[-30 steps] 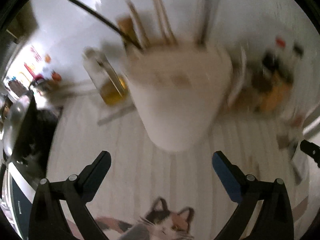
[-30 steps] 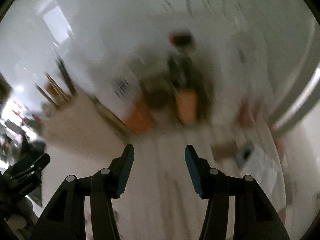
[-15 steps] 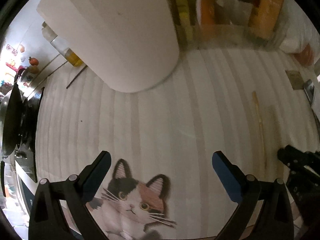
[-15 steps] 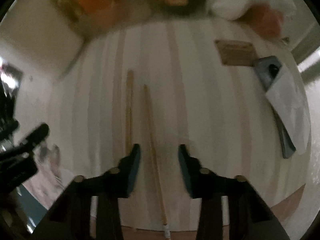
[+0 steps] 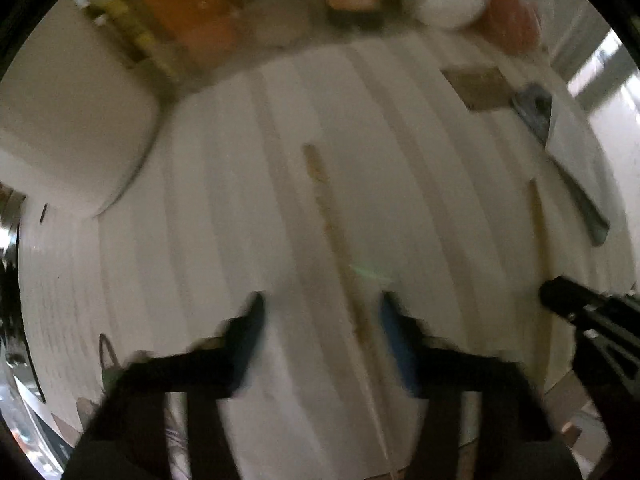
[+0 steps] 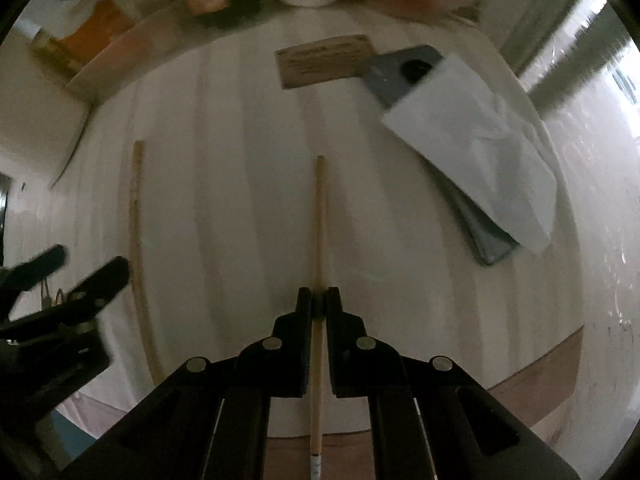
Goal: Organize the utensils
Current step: 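Grasp a light wooden chopstick with the left tool while the right tool grasps another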
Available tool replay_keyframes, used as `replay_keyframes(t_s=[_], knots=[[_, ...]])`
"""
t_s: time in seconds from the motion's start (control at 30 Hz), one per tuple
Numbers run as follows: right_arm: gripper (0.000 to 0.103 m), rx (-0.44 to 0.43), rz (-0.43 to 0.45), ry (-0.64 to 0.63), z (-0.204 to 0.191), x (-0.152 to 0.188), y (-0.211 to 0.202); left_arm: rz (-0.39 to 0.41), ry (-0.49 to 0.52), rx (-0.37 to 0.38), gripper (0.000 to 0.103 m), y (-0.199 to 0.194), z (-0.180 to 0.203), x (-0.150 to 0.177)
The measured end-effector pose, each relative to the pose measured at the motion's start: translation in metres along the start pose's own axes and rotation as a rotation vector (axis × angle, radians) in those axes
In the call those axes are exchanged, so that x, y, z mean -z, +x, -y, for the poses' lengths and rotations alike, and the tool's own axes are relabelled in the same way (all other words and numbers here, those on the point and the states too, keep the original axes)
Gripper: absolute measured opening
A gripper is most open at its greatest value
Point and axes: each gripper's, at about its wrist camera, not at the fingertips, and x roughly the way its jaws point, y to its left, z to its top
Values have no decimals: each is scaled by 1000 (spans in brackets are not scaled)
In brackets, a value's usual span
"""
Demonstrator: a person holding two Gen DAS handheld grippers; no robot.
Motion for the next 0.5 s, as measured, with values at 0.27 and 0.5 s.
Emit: replay_keyframes(t_s=[0.27,0.5], knots=[[7,-41,-25,16,-1,-6,2,10,-35,-30,5,-4,-32,15],[7,-120,-55,-102,-79,5,11,-27,-151,-101,4,-9,-129,64]])
